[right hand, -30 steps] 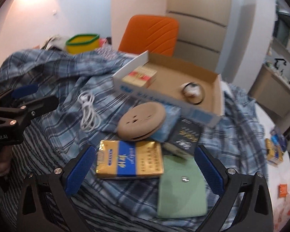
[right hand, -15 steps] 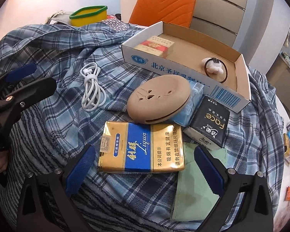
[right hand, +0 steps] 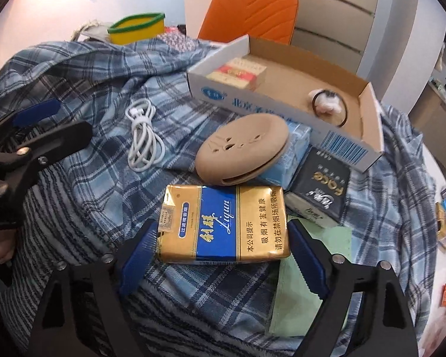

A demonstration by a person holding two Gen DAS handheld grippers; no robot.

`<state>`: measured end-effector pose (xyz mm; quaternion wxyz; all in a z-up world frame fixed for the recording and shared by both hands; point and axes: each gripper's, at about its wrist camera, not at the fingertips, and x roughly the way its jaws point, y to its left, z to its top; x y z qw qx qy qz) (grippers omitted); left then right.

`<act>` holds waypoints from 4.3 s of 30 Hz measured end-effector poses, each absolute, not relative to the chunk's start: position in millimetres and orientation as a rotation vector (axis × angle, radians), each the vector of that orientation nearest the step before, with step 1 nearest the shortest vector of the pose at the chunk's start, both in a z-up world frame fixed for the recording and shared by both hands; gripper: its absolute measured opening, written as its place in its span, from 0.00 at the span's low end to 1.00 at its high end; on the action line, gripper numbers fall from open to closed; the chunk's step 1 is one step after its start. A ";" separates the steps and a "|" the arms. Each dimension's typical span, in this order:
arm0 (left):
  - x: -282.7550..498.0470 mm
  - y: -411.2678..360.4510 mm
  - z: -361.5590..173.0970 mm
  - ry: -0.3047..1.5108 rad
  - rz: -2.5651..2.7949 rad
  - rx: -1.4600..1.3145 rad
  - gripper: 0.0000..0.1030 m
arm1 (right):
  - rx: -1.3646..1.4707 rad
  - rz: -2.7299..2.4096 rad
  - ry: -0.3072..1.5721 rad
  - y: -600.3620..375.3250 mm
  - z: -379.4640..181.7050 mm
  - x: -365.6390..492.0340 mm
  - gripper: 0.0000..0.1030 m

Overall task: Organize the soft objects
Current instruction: 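Lower the right gripper onto the gold Liqun cigarette pack and close it, then lift the gold pack with the right gripper while the left grasps the round beige cat-face disc, then carry the disc and gold pack over the cardboard box with both grippers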

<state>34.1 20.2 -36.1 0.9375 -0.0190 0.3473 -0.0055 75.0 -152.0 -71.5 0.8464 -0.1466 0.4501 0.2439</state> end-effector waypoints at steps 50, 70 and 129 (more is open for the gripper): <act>146.8 -50.4 -80.7 1.050 -0.453 -0.194 0.79 | -0.083 0.160 0.619 -244.2 -27.4 62.0 0.85; 140.3 -66.2 -76.3 1.031 -0.438 -0.094 0.77 | -0.079 0.158 0.631 -244.8 -29.7 64.6 0.85; 135.4 -33.4 139.6 0.479 -0.078 -0.013 0.71 | -0.003 0.108 0.361 -211.1 152.2 131.3 0.86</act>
